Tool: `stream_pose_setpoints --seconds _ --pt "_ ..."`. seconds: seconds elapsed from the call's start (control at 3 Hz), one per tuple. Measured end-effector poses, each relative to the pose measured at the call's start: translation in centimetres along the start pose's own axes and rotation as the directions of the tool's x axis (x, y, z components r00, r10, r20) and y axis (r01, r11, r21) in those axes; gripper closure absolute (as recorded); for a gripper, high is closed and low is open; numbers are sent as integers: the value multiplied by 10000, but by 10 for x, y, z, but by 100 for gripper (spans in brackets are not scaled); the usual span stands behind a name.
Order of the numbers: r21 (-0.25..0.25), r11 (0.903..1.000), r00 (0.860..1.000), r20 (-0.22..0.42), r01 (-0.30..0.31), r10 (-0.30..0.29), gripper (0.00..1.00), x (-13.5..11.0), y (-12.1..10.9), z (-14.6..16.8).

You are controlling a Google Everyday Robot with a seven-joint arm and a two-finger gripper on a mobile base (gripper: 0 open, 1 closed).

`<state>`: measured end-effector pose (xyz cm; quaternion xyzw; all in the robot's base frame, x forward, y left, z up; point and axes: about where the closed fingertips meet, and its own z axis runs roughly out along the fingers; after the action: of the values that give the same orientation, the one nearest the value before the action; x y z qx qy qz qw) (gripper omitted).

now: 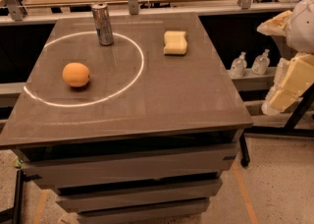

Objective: Pick orange

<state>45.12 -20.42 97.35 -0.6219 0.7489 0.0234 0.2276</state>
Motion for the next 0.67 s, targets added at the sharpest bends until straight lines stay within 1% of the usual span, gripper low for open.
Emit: stream_pose_setpoints --seconds 0.33,0.67 --pt "-589 9971 9791 2003 489 -362 0 -21 2 22" --pt "-795 9968 9378 3468 109 175 0 -61 -9 60"
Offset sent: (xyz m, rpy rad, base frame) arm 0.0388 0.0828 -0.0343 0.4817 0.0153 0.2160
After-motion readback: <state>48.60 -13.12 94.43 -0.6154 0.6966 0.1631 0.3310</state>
